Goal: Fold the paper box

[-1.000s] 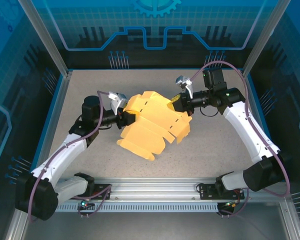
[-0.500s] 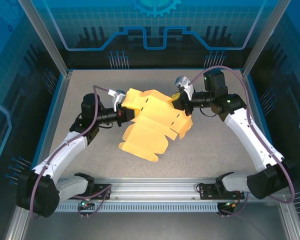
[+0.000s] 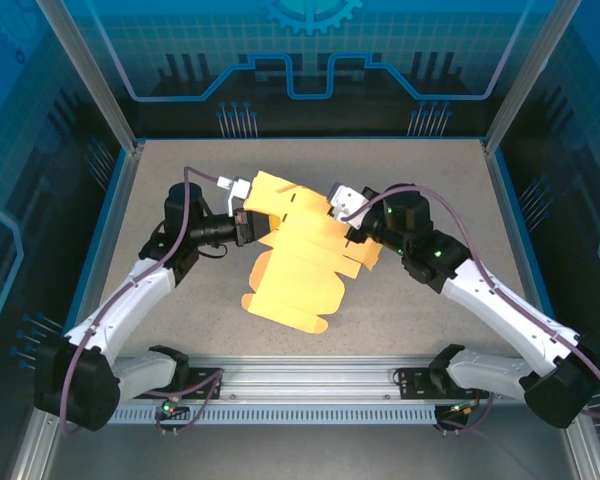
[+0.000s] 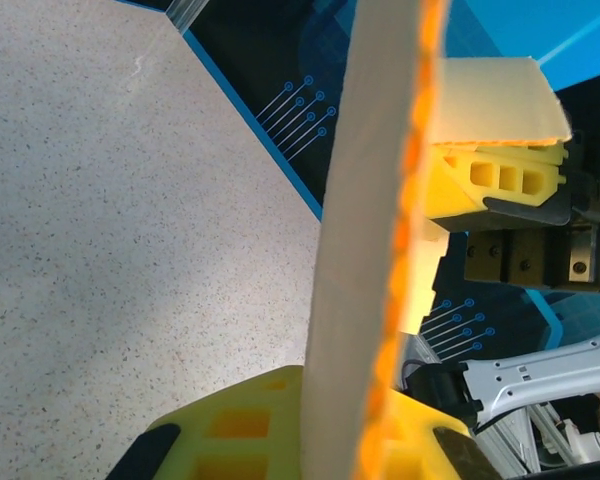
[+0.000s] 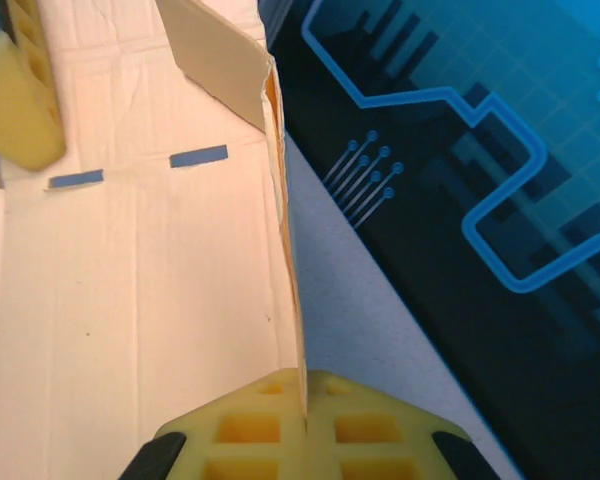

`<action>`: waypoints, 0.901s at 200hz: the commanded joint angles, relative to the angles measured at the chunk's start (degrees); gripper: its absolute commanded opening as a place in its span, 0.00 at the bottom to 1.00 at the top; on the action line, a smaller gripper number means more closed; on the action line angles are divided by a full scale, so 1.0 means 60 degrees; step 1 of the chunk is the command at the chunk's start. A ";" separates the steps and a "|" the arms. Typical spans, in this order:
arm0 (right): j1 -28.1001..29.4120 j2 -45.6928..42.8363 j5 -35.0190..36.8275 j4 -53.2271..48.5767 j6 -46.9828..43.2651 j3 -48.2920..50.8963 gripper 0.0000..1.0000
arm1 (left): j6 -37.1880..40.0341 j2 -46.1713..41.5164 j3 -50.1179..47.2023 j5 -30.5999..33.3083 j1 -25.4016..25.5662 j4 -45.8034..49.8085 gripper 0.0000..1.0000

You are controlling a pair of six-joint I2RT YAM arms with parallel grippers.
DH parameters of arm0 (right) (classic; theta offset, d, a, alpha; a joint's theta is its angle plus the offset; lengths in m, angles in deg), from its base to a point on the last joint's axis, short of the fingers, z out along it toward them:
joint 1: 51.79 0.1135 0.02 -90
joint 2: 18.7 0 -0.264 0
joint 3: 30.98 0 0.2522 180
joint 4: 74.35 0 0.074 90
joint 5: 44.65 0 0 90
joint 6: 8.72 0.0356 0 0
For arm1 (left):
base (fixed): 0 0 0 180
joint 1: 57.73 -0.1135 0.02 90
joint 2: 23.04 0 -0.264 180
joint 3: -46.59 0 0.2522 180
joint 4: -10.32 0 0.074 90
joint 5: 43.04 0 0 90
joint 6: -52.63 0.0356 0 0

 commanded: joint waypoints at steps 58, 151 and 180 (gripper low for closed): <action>-0.0348 0.0587 -0.0505 -0.1282 0.0939 -0.0377 0.00 | -0.0188 0.0037 0.0454 0.1016 -0.0092 -0.0361 0.00; -0.2098 0.2867 -0.4252 -0.4217 0.4298 -0.1449 0.00 | 0.0696 0.1683 -0.0528 0.3101 -0.0109 -0.0673 0.29; -0.2460 0.3475 -0.4123 -0.4158 0.4885 -0.1216 0.00 | 0.1019 0.1895 -0.0562 0.4878 -0.0188 0.0048 0.44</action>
